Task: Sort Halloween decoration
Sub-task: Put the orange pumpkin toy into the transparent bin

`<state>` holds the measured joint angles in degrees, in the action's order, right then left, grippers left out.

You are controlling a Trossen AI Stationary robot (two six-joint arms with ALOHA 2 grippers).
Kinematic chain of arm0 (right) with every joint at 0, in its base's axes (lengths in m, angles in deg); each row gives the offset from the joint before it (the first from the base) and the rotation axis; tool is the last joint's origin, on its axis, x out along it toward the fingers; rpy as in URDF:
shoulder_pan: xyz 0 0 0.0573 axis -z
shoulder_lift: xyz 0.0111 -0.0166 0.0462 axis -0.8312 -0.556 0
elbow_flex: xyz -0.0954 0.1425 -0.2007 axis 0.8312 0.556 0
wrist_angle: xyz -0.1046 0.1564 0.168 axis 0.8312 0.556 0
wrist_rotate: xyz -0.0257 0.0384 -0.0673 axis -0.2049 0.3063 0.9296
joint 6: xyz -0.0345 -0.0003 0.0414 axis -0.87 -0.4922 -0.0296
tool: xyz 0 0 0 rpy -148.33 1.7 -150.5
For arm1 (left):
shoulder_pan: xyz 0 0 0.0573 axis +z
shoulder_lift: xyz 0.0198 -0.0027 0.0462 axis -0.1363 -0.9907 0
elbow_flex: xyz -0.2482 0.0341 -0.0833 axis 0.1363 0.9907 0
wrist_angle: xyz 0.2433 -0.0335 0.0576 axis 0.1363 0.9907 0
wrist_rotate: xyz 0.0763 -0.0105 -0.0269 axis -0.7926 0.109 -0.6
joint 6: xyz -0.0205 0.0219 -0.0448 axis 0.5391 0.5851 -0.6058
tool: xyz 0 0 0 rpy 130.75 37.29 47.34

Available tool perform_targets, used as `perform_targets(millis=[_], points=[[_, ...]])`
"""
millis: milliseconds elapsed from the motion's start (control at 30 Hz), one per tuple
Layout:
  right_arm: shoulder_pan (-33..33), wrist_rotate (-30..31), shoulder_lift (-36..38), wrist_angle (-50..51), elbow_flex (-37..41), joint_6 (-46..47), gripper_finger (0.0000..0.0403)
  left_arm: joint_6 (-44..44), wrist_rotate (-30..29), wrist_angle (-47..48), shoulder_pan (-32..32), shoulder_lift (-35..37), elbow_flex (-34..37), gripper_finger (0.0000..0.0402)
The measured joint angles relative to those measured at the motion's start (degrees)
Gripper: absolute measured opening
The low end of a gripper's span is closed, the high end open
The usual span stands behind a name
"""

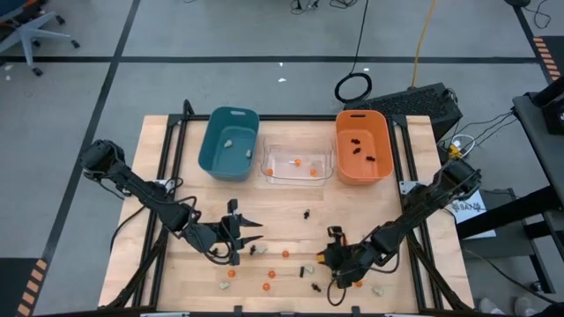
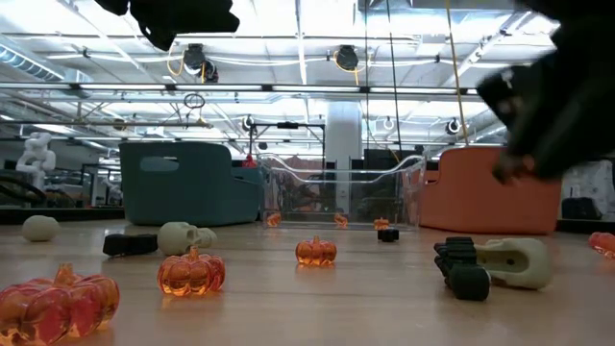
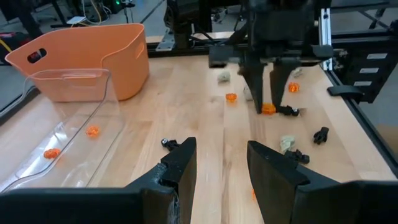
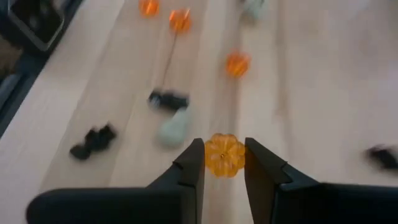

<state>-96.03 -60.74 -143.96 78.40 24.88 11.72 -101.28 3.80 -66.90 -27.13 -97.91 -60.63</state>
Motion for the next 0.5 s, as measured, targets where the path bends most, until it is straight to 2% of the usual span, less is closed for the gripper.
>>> perform_targets(millis=[200,367,500], points=[[0.1,8.4,4.9,-6.3,0.0,-11.0,0.0059,0.0,0.0,-0.3,0.0,0.0,0.0,0.0141],[1.2,9.9,6.2,-16.2,-0.1,-21.4,0.0059,0.1,0.0,-0.3,0.0,0.0,0.0,0.0141],[2.5,9.8,6.0,-24.0,-0.1,-25.5,0.0059,0.2,-0.1,-0.3,0.0,0.0,0.0,0.0141]])
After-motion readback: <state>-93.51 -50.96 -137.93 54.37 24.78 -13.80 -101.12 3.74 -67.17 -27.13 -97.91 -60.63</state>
